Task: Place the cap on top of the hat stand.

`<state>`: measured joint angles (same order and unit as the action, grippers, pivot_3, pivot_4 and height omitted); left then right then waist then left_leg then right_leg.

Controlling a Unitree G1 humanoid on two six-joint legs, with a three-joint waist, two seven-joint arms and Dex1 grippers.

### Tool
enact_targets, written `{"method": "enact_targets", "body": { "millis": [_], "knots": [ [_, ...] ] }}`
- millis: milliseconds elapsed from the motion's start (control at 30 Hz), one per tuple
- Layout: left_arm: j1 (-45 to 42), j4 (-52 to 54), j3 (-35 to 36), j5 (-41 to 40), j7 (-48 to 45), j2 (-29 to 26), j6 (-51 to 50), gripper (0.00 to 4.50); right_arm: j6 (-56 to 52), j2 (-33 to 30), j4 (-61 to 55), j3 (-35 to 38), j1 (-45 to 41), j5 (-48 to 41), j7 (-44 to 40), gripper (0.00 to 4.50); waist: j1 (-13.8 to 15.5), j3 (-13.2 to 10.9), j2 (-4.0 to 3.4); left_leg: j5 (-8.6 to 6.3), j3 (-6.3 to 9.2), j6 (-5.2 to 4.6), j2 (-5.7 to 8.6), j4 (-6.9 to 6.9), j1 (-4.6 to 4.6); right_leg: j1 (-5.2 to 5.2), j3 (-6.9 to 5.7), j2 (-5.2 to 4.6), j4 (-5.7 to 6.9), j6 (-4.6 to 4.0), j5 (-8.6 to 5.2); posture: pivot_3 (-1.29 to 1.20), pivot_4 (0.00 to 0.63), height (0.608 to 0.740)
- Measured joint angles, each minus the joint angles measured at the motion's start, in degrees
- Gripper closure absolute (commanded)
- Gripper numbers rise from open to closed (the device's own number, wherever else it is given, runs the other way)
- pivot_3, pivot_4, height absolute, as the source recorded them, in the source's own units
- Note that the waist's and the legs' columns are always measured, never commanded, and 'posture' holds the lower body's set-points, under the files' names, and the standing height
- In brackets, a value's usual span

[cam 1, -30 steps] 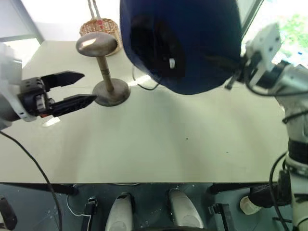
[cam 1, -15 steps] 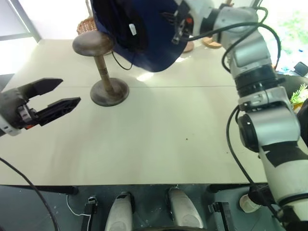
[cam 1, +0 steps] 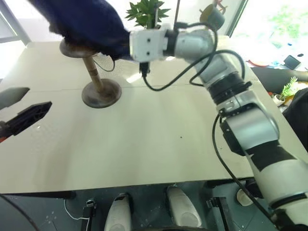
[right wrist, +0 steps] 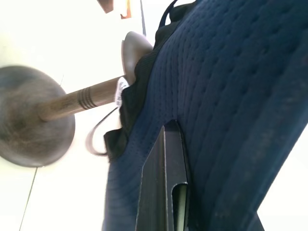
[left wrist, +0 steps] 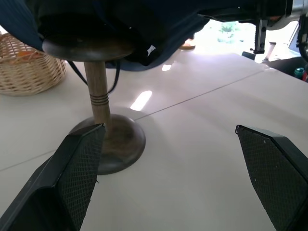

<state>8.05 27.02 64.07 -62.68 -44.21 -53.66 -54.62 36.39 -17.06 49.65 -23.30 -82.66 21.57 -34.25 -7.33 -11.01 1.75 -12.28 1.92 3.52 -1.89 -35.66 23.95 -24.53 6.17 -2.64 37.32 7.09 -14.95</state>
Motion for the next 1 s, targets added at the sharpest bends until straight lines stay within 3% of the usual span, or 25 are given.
{"method": "enact_targets", "body": {
  "millis": [167,400,1000],
  "knots": [
    [4.63,-4.32,6.64,-0.02,0.44,0.79,0.02,0.00,7.43,-1.72,0.48,-3.98,-0.19,10.88,10.85,4.46,0.02,0.00,0.00,0.00,0.00,0.00,0.00,0.01,0.00,-0.02,0.00,-0.01,0.00,-0.18,-0.10,0.00,0.150,0.740],
    [9.30,-6.20,8.54,0.97,-0.64,1.98,1.28,0.00,12.03,-2.06,2.86,-8.18,-1.03,20.14,20.25,4.46,0.03,0.02,0.03,0.02,0.00,0.04,0.00,0.00,-0.02,0.01,0.00,-0.01,0.00,-0.23,-0.09,0.00,0.150,0.740],
    [10.31,-6.89,8.84,1.04,-2.07,-0.41,2.24,0.00,10.04,-0.22,4.49,-12.44,9.79,25.43,25.35,4.46,-0.05,0.05,0.08,0.03,0.03,0.04,0.00,0.03,-0.12,0.09,0.00,0.01,0.02,-0.22,-0.08,0.00,0.150,0.740]
  ]
}}
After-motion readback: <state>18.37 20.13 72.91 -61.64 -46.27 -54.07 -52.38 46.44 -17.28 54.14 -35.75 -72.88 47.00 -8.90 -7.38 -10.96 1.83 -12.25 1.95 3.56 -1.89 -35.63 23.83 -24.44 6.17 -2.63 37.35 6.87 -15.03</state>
